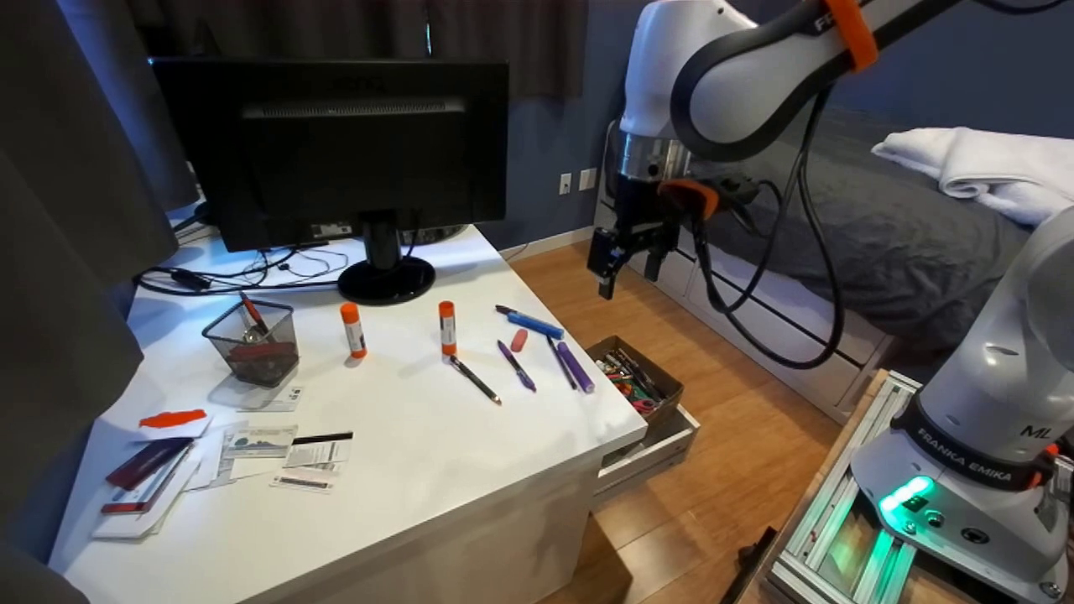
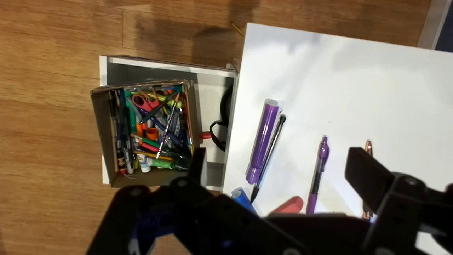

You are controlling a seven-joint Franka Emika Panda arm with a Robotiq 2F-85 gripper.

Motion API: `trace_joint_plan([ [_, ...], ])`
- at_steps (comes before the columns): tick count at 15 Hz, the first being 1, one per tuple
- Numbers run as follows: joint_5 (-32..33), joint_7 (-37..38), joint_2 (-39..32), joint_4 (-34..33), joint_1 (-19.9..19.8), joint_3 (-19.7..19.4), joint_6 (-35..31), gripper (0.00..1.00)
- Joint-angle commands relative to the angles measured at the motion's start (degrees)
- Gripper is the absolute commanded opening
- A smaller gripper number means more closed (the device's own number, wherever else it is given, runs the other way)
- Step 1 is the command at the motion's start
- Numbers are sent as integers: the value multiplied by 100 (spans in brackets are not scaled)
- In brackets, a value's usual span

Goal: Put a black pen in the box

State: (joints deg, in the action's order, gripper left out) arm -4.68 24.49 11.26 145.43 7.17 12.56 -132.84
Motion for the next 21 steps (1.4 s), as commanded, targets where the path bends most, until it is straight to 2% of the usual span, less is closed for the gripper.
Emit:
trace_joint_plan([
  [1,3,46,-118,-16,38,-21,-71,100],
  [9,-9,70,-197,-38,42,-22,-124,100],
  [12,-444,-450,-601,-169,280,46,-507,100],
  [15,-794,-516,-1082,-310,577,217,-1061,100],
  [18,-579,-219,-1705,-569,745,328,-1512,100],
  [21,-317,-57,-2219,-917,864,247,-1706,100],
])
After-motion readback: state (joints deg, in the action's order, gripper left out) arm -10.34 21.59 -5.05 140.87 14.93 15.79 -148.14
